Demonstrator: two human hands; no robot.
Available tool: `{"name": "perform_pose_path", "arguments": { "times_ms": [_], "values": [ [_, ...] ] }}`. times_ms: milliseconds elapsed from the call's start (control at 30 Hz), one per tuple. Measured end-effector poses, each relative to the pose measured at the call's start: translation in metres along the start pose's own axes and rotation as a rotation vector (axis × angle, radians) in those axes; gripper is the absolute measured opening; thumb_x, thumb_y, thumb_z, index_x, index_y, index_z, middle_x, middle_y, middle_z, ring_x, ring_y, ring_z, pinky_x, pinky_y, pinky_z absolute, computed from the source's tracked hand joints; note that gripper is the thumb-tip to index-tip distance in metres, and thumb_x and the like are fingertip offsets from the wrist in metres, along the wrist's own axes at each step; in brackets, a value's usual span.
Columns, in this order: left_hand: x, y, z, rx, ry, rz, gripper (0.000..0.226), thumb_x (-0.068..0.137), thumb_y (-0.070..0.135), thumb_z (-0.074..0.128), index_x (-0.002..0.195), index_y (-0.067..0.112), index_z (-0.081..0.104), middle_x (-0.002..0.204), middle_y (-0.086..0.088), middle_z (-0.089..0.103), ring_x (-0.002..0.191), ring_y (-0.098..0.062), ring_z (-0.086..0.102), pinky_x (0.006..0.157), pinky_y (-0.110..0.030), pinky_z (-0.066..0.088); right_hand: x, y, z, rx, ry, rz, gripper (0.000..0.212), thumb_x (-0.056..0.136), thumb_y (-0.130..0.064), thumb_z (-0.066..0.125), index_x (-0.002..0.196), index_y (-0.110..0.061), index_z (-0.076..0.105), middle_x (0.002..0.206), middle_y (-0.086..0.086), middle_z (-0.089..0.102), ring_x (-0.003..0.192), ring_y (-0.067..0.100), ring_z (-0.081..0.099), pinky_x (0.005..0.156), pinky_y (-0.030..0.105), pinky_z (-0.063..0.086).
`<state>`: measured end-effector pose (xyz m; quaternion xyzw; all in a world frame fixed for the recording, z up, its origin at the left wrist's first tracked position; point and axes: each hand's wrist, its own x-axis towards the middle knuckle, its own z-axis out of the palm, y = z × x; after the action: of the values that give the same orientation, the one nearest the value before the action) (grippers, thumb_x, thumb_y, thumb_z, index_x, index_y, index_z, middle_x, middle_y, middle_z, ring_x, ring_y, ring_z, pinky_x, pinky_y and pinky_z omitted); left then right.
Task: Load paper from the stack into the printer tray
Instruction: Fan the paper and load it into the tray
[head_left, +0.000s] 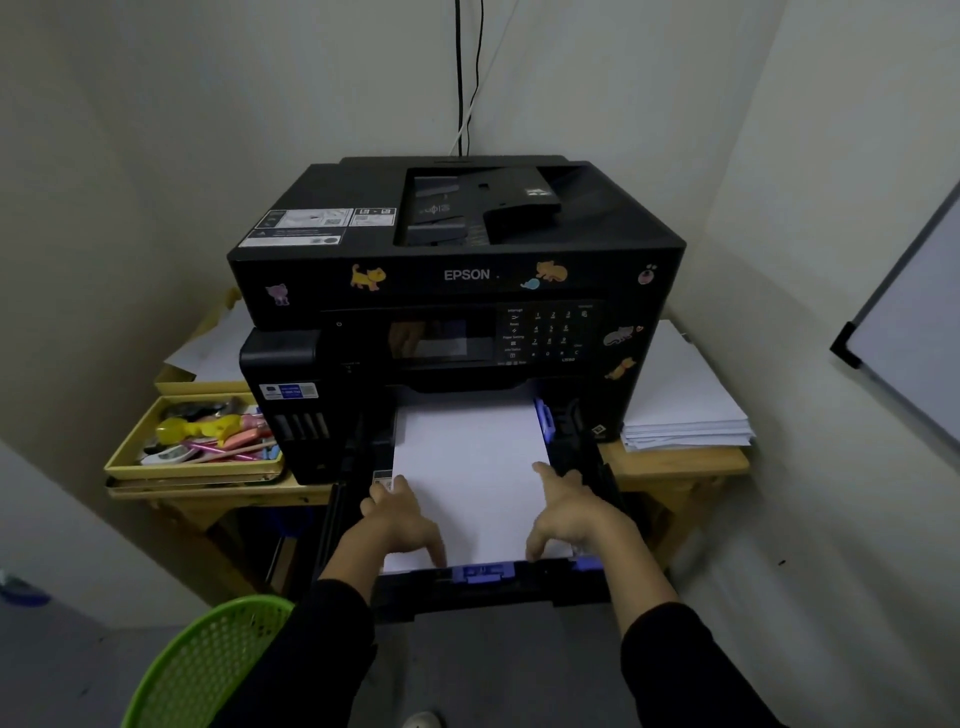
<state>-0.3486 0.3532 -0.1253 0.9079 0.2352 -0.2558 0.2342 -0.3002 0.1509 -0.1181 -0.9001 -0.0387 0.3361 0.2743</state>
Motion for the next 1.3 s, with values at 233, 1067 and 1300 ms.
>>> {"name": "perform_pose_path", "arguments": {
  "times_ms": [233, 1067, 1300],
  "values": [
    [-0.005, -0.004, 0.011, 0.102, 0.076, 0.047, 0.114, 0.067, 0.025, 0.081, 0.149, 0.009, 0.003, 0.151, -0.021, 0.005, 0.139, -0.038, 0.015, 0.111, -0.043, 0.033, -0.001, 0.006, 0.020, -0.202, 0.129, -0.054, 0.104, 0.071, -0.012, 0.076, 0.151, -0.025, 0.011, 0.149, 0.012, 0.010, 0.139, 0.034, 0.017, 0.107, 0.044, 0.040],
    [-0.023, 0.005, 0.061, 0.418, 0.047, 0.435, 0.101, 0.083, 0.014, 0.056, 0.148, 0.003, -0.020, 0.156, -0.013, -0.026, 0.145, -0.025, -0.025, 0.119, -0.035, -0.010, -0.013, 0.005, 0.061, -0.616, 0.050, -0.300, 0.107, 0.079, -0.008, 0.061, 0.152, -0.021, -0.016, 0.155, 0.014, -0.030, 0.142, 0.038, -0.029, 0.119, 0.054, -0.008],
    [0.009, 0.018, 0.036, 0.510, 0.094, 0.405, 0.102, 0.085, 0.030, 0.057, 0.149, 0.004, -0.018, 0.157, -0.012, -0.022, 0.146, -0.025, -0.022, 0.120, -0.038, -0.008, 0.018, -0.022, 0.048, -0.616, 0.099, -0.295, 0.104, 0.079, -0.008, 0.060, 0.153, -0.023, -0.013, 0.156, 0.013, -0.029, 0.142, 0.038, -0.029, 0.118, 0.053, -0.009]
  ]
}}
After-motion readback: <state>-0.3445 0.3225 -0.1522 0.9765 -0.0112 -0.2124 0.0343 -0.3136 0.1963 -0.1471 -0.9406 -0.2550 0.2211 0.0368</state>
